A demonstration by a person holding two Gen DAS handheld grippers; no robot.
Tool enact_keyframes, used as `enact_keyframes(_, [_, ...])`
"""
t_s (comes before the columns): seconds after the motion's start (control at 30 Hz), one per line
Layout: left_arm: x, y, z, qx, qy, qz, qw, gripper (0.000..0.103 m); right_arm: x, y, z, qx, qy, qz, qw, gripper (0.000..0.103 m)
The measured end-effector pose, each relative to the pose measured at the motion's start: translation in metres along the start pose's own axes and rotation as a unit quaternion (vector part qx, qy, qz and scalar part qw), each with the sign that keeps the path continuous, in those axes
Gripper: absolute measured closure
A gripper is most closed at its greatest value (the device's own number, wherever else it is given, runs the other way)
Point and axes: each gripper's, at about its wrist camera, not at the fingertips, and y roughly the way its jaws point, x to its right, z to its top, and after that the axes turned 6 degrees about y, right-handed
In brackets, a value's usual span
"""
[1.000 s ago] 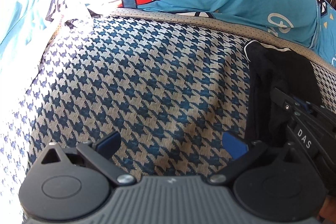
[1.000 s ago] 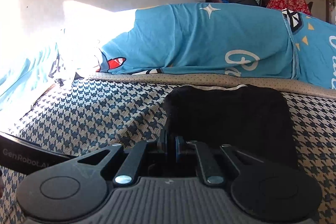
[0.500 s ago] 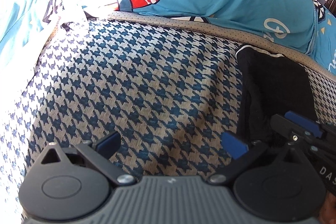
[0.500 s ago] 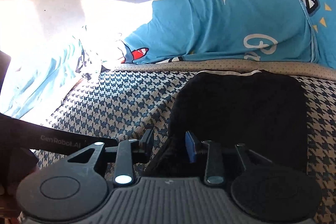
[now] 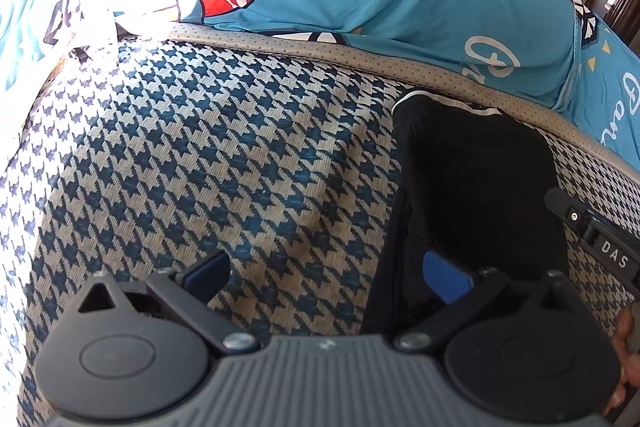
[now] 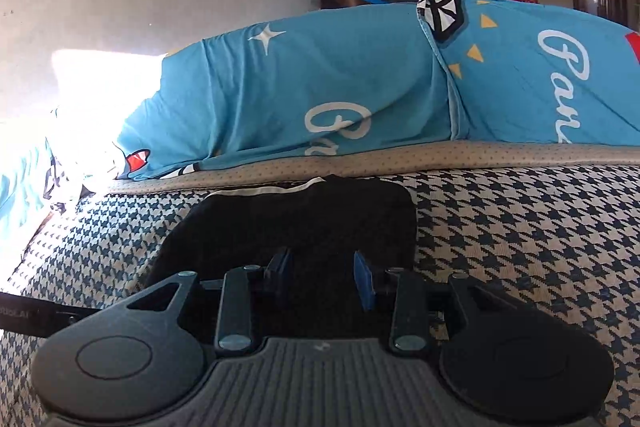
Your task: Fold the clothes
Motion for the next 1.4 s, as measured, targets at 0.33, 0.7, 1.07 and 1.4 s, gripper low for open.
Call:
enact_keyframes(0.33, [0.005, 0.011, 0.006, 0.001, -0.013, -0.012, 0.9998, 0.000, -0.017, 0.004, -0.004, -0.039, -0.034, 0.031, 0.998, 0.069])
enact_keyframes(0.7, [0.017, 0.031, 0.006, -0.021, 0.014, 0.018, 0.9995, 0.000, -0.051, -0.005, -0.041, -0.104, -0.148, 0.084, 0.980, 0.069])
enact_keyframes(1.07, [0.013, 0.019, -0.001, -0.008, 0.030, 0.046, 0.9984, 0.000, -0.039, -0.040, -0.035, -0.094, -0.140, 0.125, 0.978, 0.069])
enact_keyframes(1.4, [0.026, -0.007, -0.022, 0.026, 0.087, 0.067, 0.9936, 0.000, 0.014, -0.090, -0.041, -0.086, -0.080, 0.053, 0.992, 0.068])
